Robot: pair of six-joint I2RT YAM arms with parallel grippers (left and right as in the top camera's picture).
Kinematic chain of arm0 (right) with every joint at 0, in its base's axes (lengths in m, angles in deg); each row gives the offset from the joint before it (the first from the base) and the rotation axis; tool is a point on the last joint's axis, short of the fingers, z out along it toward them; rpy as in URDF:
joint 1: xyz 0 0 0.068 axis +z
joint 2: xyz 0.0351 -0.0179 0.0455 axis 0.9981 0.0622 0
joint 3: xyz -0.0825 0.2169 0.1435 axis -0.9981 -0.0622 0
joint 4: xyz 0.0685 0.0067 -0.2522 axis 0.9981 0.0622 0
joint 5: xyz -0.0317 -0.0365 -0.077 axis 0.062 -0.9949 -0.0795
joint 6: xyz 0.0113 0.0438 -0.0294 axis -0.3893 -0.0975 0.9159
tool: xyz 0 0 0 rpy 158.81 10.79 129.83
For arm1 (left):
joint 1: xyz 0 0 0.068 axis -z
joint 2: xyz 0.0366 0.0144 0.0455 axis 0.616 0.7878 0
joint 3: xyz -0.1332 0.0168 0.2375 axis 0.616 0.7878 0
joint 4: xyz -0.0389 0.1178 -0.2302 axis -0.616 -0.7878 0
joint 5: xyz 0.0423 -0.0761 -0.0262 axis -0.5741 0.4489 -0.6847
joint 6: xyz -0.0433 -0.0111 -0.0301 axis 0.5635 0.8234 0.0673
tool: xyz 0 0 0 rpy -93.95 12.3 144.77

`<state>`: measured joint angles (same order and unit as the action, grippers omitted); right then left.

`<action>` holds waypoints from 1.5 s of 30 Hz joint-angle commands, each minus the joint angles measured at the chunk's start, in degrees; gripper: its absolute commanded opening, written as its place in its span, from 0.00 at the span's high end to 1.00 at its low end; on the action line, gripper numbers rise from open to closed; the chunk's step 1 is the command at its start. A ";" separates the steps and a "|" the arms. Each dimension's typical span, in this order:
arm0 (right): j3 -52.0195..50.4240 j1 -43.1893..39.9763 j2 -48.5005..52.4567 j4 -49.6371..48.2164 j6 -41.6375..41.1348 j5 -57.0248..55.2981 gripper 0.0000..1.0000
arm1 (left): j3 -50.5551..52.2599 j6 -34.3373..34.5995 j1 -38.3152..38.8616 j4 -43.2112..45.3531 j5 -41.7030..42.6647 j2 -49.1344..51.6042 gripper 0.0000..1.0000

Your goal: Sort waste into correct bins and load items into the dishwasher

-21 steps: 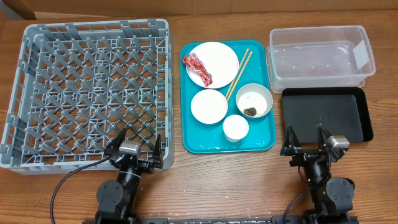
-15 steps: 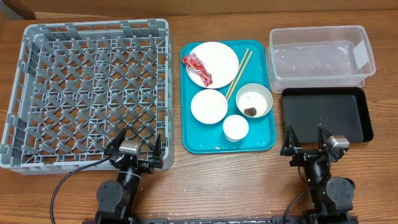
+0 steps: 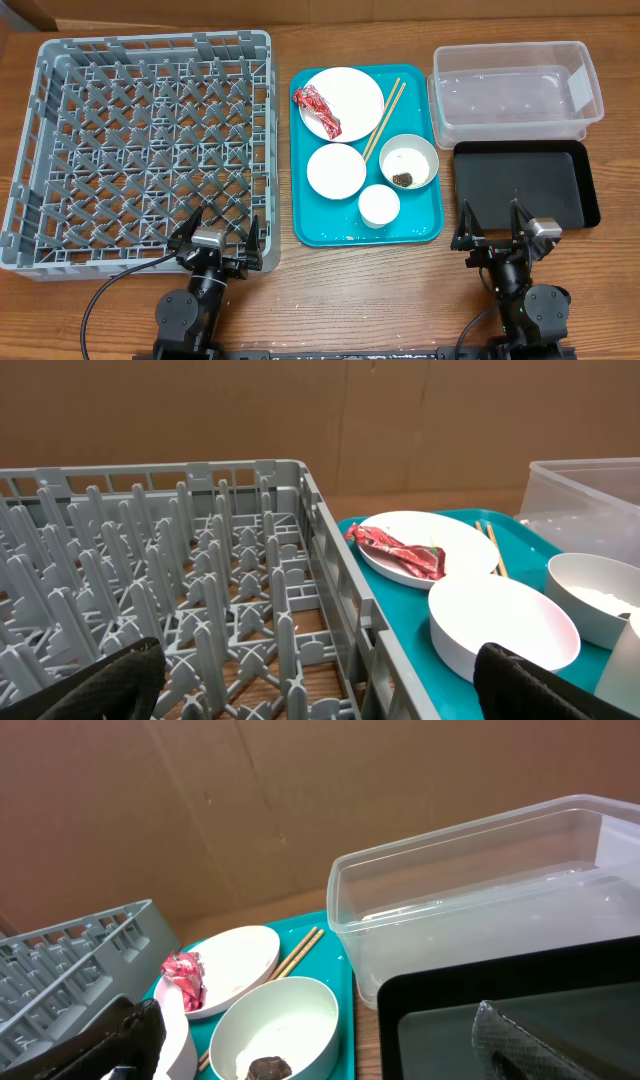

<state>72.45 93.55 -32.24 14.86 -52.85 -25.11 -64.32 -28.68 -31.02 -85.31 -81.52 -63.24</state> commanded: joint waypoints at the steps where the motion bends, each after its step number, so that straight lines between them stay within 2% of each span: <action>1: -0.61 -0.22 -0.52 -0.44 0.17 -0.13 0.00 | 0.24 -1.07 -0.24 -0.11 -0.59 -0.50 0.00; 40: -0.61 -0.22 -0.52 -0.46 0.17 -0.11 0.00 | 0.24 -1.07 -0.24 -0.11 -0.59 -0.50 0.00; 45: -0.61 -0.22 -0.52 -0.68 -0.04 2.89 0.00 | 0.24 -1.07 -0.24 -0.11 -0.59 -0.50 0.00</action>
<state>72.45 93.55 -32.24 14.86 -52.89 -24.13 -64.32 -28.66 -31.02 -85.31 -81.52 -63.24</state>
